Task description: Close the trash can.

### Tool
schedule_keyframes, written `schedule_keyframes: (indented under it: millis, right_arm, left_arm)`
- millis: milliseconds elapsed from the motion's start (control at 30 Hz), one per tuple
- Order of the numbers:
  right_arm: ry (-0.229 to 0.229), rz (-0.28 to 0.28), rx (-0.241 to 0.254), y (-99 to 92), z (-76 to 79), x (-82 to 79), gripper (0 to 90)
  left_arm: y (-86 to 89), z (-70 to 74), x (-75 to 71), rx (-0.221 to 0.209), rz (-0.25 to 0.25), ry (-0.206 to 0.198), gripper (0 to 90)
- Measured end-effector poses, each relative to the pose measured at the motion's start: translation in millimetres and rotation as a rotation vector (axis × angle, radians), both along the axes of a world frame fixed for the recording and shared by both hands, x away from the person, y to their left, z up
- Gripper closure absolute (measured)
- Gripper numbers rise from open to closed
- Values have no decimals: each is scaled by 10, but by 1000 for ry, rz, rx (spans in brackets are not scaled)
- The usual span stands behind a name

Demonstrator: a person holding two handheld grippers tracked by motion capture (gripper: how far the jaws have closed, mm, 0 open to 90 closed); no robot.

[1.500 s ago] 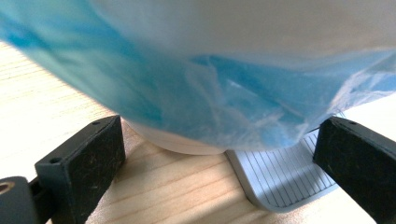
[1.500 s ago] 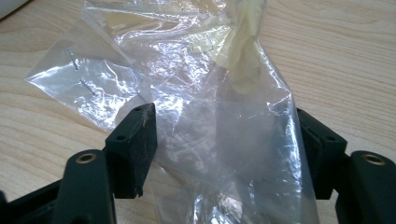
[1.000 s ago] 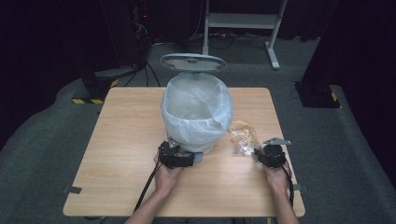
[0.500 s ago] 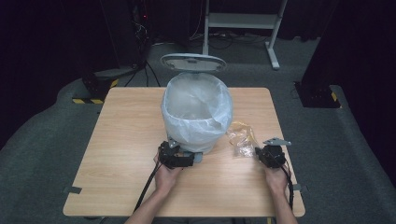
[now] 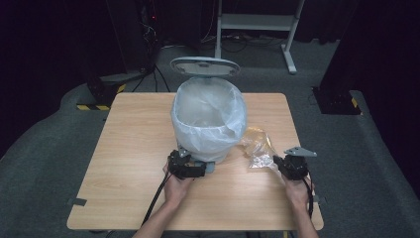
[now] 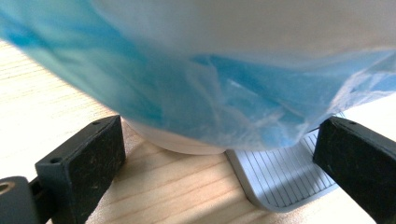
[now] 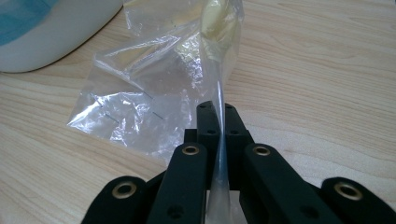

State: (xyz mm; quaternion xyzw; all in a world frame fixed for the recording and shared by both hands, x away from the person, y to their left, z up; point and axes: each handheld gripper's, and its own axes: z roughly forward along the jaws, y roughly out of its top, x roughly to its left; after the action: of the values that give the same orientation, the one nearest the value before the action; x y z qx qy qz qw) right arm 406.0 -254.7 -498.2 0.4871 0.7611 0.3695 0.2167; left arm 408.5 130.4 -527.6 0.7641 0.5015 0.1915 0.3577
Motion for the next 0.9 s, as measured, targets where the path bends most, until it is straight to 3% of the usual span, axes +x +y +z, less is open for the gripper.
schedule_keyframes:
  millis: [100,200,267,900]
  right_arm:
    - [-13,5,5,-3,23,-24,896]
    - [-15,8,11,8,50,-49,897]
    - [-22,23,10,16,74,-63,897]
    - [-44,86,21,74,296,-192,897]
  left_arm:
    - [-2,-1,-2,-8,-10,13,24]
    - [-1,-1,1,-1,4,-4,24]
    - [-2,-1,-2,-8,-11,14,24]
    - [3,1,-1,3,-1,1,25]
